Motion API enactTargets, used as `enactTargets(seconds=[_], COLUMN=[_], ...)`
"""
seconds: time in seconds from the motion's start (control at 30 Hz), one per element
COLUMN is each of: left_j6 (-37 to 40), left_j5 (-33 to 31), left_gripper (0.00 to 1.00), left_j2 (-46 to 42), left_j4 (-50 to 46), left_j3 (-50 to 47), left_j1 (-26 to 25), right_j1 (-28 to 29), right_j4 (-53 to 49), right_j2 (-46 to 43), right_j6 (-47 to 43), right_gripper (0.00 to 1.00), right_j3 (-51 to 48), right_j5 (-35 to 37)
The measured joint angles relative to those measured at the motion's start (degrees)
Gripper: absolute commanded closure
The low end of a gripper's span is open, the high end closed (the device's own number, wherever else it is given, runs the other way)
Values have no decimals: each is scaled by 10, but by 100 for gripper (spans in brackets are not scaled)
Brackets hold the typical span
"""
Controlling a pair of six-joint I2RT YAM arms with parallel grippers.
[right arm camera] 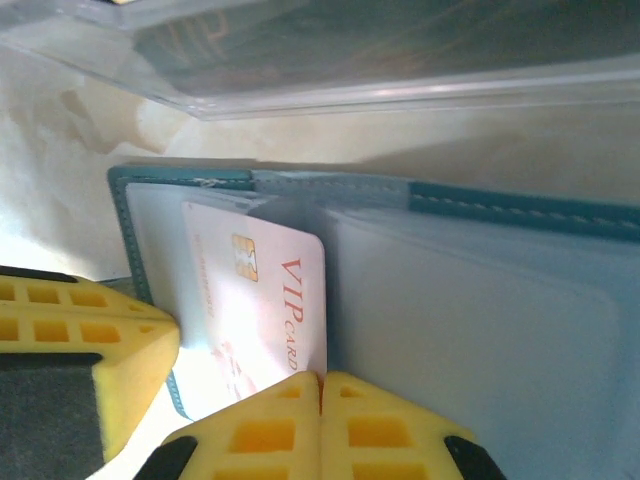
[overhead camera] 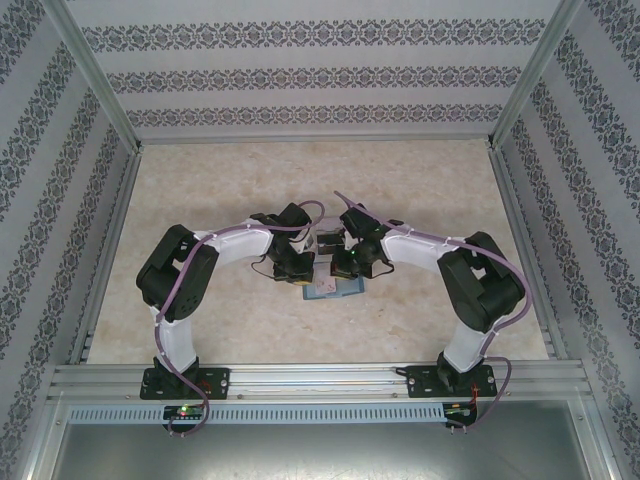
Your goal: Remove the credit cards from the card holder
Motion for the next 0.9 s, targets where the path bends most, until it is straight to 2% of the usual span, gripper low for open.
enactTargets(seconds=[0.5,0.73,0.9], left_j6=[0,0,0], left_j5=[0,0,0], left_gripper=[100,100,100], left_j2=[2,2,2], left_j4=[-5,-5,-5], left_j3=[4,4,4], left_j1=[0,0,0], right_j1=[-3,6,25], right_j4=[-110,-124,-122], right_j2=[-27,-27,-27], right_j6=[-50,-53,-49], right_gripper=[99,98,92], right_j3=[40,55,65], right_j5=[93,97,92])
